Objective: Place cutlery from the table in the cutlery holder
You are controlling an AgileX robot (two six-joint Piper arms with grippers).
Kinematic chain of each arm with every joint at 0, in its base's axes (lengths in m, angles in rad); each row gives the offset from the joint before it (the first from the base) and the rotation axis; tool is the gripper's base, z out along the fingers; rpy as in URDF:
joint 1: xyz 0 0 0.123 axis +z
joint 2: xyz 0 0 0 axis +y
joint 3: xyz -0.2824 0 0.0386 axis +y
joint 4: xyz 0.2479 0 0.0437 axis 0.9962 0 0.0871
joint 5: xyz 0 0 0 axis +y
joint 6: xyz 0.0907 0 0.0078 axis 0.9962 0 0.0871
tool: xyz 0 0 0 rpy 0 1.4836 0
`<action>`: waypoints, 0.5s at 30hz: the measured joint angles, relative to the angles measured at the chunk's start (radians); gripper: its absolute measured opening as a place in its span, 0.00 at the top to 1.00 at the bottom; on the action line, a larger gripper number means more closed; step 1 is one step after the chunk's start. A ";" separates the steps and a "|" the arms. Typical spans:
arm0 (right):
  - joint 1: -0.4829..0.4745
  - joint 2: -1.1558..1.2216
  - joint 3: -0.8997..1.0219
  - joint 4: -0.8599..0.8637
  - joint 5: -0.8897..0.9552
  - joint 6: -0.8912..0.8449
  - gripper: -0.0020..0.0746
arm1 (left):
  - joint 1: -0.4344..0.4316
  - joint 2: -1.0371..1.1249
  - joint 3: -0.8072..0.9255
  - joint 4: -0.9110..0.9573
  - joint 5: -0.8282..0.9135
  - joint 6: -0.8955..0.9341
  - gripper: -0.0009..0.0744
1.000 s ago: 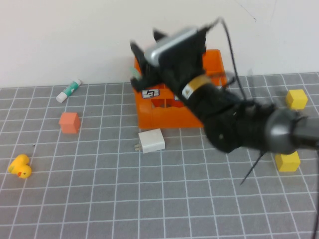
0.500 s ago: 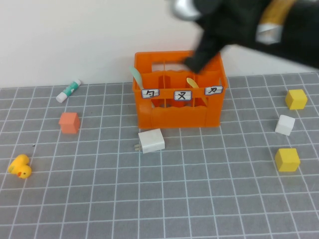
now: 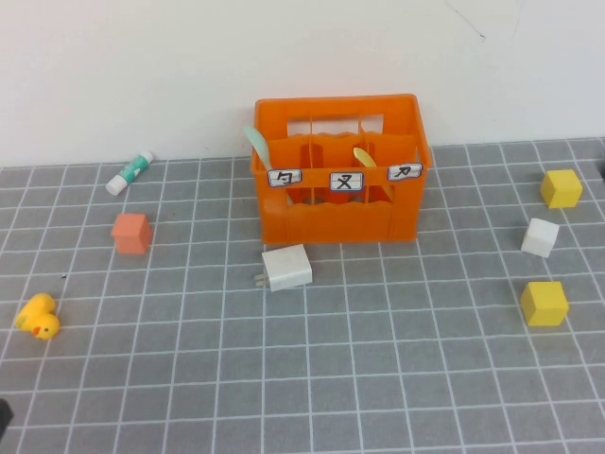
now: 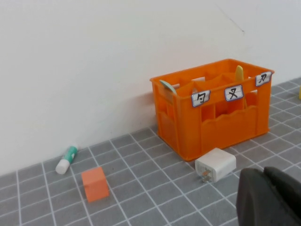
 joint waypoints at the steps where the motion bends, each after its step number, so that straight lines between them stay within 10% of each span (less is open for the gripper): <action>1: 0.000 -0.037 0.043 0.000 0.003 0.008 0.97 | 0.000 0.000 0.013 0.009 -0.018 -0.002 0.99; 15: 0.000 -0.594 0.467 0.048 0.222 0.131 0.97 | 0.000 0.000 0.031 0.009 -0.041 -0.003 0.99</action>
